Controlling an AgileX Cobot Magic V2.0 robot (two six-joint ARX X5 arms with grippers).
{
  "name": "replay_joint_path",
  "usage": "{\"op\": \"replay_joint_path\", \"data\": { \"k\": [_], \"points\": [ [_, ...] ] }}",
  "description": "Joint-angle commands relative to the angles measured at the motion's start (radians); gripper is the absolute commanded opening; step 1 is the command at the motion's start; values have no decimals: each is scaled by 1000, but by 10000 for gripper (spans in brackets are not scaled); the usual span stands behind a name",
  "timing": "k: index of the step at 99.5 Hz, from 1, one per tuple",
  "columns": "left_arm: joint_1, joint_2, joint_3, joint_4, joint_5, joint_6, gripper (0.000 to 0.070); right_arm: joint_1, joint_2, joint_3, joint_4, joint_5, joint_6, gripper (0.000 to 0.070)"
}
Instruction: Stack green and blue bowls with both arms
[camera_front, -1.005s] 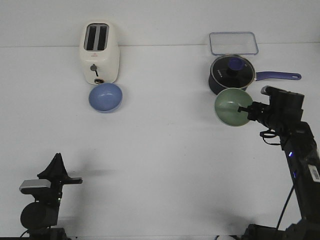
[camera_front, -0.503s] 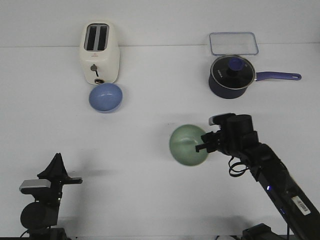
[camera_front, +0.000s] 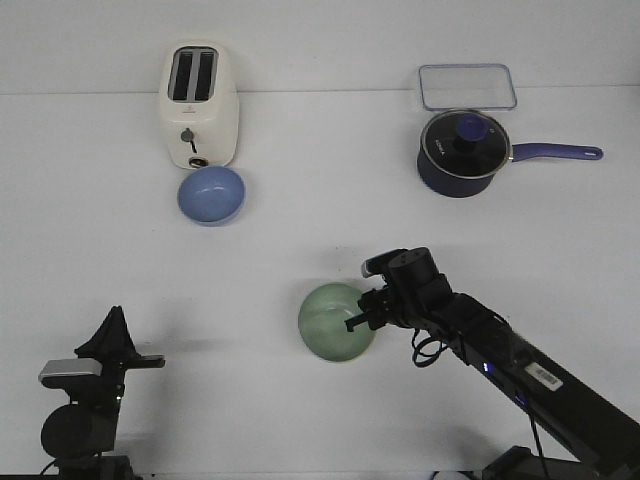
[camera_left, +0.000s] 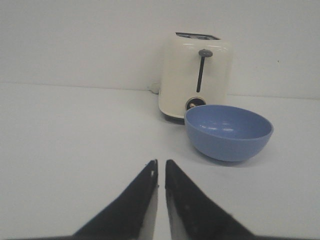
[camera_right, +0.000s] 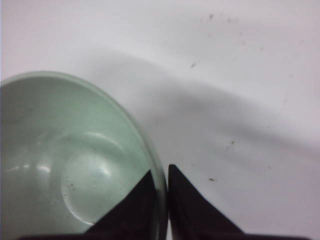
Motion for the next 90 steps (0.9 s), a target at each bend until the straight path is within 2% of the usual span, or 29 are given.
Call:
{"op": "replay_joint_path", "data": {
  "k": [1,8,12,17,22,29,63,64,65,74,80,90],
  "points": [
    [1,-2,-20,10,-2,10,15,13,36,5,16,14,13,0],
    [1,-2,-20,10,-2,10,15,19,55,5,24,43,12,0],
    [1,-2,-20,10,-2,10,15,20,59,5,27,45,10,24],
    [1,-2,-20,10,-2,10,15,20,59,5,36,44,-3,105],
    [1,-2,-20,11,-2,10,15,20,55,6,45,42,-5,223],
    [1,-2,-20,11,-2,10,15,15,42,9,43,40,-11,302],
    [1,-2,-20,12,-2,-2,15,-95,-200,16,11,43,-66,309],
    [1,-2,-20,12,-2,-6,15,-99,-209,16,10,44,-66,309],
    [1,-2,-20,12,-1,-78,15,-132,-265,14,-4,49,-63,309],
    [1,-2,-18,11,-1,-182,15,-167,-328,-7,8,92,-63,309],
    [1,-2,-15,12,-2,-254,15,-187,-387,-47,46,132,-63,309],
    [1,-2,-7,13,-2,-360,12,-213,-491,-136,126,152,-64,309]
  ]
}}
